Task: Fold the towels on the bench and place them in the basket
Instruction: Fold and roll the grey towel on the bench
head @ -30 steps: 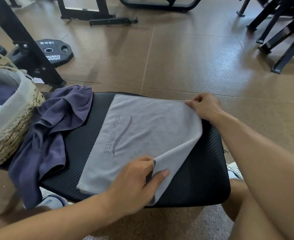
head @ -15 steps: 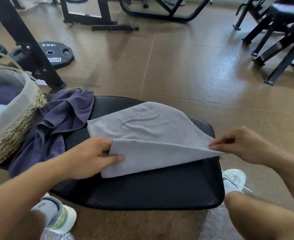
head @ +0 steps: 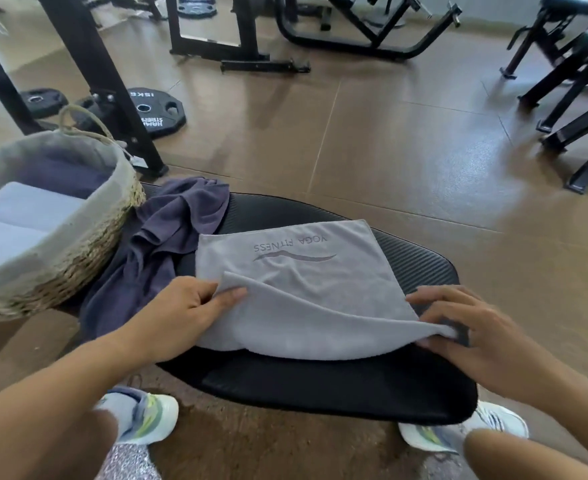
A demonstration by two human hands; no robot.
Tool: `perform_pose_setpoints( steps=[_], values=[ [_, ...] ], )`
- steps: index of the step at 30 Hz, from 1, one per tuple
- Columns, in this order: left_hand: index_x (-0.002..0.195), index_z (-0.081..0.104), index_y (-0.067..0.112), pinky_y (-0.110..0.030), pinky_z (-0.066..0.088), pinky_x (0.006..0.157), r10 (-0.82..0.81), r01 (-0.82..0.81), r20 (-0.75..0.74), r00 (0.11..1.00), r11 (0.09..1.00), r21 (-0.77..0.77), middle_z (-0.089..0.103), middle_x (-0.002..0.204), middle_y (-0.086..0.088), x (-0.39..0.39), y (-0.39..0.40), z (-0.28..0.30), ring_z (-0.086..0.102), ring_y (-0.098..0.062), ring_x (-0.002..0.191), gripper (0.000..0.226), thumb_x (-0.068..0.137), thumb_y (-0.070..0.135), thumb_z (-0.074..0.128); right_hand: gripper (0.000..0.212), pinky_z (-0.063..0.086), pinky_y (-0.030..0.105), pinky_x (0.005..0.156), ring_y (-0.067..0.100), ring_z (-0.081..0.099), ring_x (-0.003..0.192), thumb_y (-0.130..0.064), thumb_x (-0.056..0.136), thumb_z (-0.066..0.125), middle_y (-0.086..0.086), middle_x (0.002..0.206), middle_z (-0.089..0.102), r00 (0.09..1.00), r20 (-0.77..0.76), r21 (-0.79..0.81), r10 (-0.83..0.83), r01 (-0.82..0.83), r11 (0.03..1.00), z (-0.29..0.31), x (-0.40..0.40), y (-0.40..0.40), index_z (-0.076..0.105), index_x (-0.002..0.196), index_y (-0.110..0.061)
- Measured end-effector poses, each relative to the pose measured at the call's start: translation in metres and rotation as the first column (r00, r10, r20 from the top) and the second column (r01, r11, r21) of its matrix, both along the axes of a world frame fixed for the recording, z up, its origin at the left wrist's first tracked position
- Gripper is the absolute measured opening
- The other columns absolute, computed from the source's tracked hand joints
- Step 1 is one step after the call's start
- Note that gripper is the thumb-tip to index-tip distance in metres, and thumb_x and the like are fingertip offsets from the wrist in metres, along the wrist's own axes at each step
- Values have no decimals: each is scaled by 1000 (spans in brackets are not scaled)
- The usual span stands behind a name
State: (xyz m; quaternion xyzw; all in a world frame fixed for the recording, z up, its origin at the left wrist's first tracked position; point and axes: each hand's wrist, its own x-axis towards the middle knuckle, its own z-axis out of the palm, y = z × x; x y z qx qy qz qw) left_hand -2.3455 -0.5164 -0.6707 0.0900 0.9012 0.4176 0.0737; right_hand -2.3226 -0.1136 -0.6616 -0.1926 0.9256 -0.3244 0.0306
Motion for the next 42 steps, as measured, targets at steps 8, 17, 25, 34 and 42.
perform_pose_setpoints(
  steps=[8,17,25,34,42],
  values=[
    [74,57,12,-34,33,59,-151,125,139,979,976,179,46,67,10,28,37,-6,46,-7,63,56,97,62,48,65,50,32,68,19,62,76,-69,74,77,15,84,68,873,485,-218,49,66,974,5,-8,47,70,99,-10],
    [107,73,23,-58,53,91,0,-52,166,986,950,308,77,101,-3,15,42,-3,72,-27,96,40,91,55,58,8,51,24,60,10,61,67,-23,88,69,9,75,70,838,546,-196,8,119,973,15,-5,45,74,89,-18],
    [88,64,9,-53,51,72,204,-191,-47,978,961,200,67,83,-18,-30,38,-19,60,-32,71,36,94,44,60,20,50,30,57,12,53,52,-13,91,74,-4,55,61,895,293,-25,-338,360,933,-7,-64,39,65,73,-12],
    [81,63,18,-38,51,70,228,-226,-80,970,973,37,72,73,0,-68,39,-29,66,-26,74,20,94,32,67,15,40,32,61,16,51,56,-15,88,77,-5,59,66,823,363,72,-436,441,894,-16,-84,39,66,78,-15],
    [86,62,25,-33,48,68,226,-242,-102,969,951,-192,68,74,8,-78,40,-23,63,-14,75,14,89,36,70,12,39,32,62,16,54,63,-14,89,75,-9,65,62,816,335,82,-472,474,877,-23,-85,37,65,85,-20]
  ],
)
